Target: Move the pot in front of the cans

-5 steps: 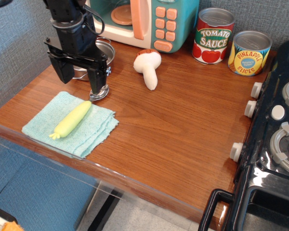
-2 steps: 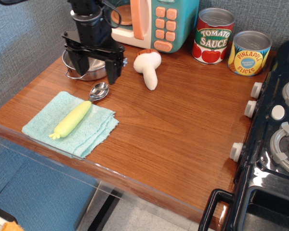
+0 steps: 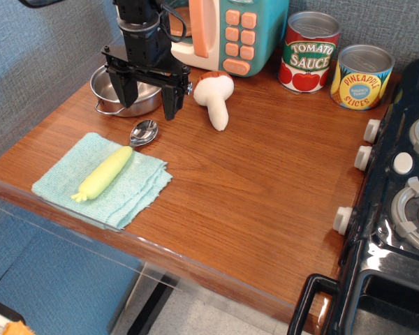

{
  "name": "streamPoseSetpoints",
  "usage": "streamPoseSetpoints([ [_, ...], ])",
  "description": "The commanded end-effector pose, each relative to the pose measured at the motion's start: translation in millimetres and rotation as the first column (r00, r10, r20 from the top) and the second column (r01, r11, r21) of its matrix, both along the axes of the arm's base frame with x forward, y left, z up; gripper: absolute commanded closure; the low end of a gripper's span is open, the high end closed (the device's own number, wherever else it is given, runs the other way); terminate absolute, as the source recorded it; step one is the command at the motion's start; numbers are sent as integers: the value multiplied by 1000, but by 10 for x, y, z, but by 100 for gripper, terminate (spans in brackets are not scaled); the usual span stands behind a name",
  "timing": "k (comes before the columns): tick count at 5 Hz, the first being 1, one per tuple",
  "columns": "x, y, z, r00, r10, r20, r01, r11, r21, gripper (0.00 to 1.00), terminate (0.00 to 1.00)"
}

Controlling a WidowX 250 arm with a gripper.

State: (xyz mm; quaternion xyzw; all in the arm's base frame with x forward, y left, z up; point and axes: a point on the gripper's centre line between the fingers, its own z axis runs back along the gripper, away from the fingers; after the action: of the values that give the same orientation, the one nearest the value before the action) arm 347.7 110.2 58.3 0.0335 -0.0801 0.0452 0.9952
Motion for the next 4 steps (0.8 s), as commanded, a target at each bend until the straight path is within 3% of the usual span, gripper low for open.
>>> streamPoseSetpoints([
  [1,307,115,191,997,13,70,-16,999,34,0,0],
  [4,526,220,-233,997,65,-36,-62,995,75,0,0],
])
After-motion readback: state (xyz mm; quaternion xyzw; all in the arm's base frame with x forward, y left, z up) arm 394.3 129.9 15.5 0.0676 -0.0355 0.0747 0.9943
